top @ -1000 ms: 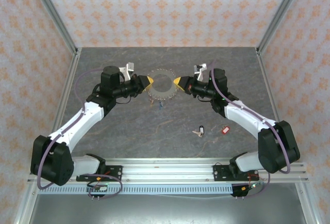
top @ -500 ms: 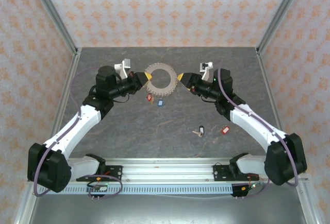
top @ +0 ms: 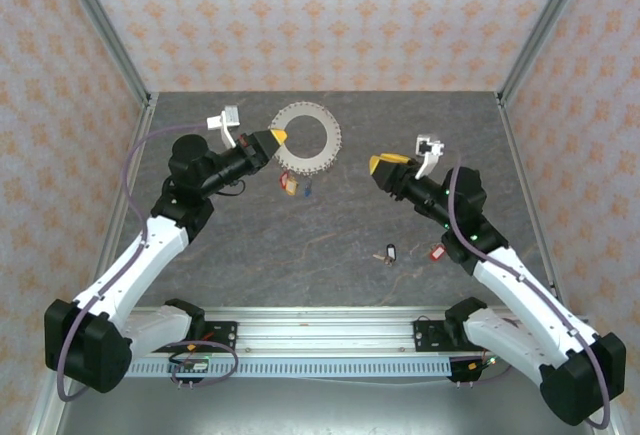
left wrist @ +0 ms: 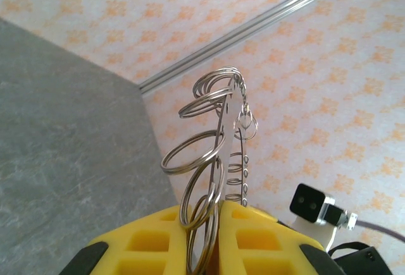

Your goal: Put the keys on the keyring

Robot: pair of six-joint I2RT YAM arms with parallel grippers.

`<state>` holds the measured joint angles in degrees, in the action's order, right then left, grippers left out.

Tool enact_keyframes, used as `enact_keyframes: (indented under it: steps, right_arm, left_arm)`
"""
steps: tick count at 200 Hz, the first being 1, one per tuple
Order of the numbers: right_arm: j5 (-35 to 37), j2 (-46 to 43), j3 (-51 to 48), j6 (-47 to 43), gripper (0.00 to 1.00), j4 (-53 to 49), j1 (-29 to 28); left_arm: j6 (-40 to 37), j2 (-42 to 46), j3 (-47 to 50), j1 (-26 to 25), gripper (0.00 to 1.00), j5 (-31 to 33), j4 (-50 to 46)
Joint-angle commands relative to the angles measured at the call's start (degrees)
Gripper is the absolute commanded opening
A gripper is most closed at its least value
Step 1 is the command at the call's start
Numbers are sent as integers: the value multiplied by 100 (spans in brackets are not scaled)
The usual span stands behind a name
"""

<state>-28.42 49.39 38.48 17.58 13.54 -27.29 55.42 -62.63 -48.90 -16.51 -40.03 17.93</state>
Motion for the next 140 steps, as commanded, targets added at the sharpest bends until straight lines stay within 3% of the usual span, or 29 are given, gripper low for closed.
enact_keyframes:
  steps: [1, 42, 70, 124, 140]
  right_arm:
    - [338, -145, -237, -1518, 34, 479, -508]
    - [1105, -175, -737, -3830, 18, 1270, -1672]
    - [1449, -90, -1115, -4821, 14, 2220, -2098]
    - [1625, 80, -1079, -5374, 15, 2823, -2341]
    - [1501, 97, -941, -5496, 16, 2458, -2342]
  left_arm:
    - [-120, 151, -22, -87, 0, 22, 651]
    - [-268, 130, -110, -197, 0, 5, 652]
    - [-383, 138, -190, -319, 0, -25, 603]
    - [-556, 208, -284, -405, 0, 13, 380]
    - [-530, 224, -286, -405, 0, 47, 391]
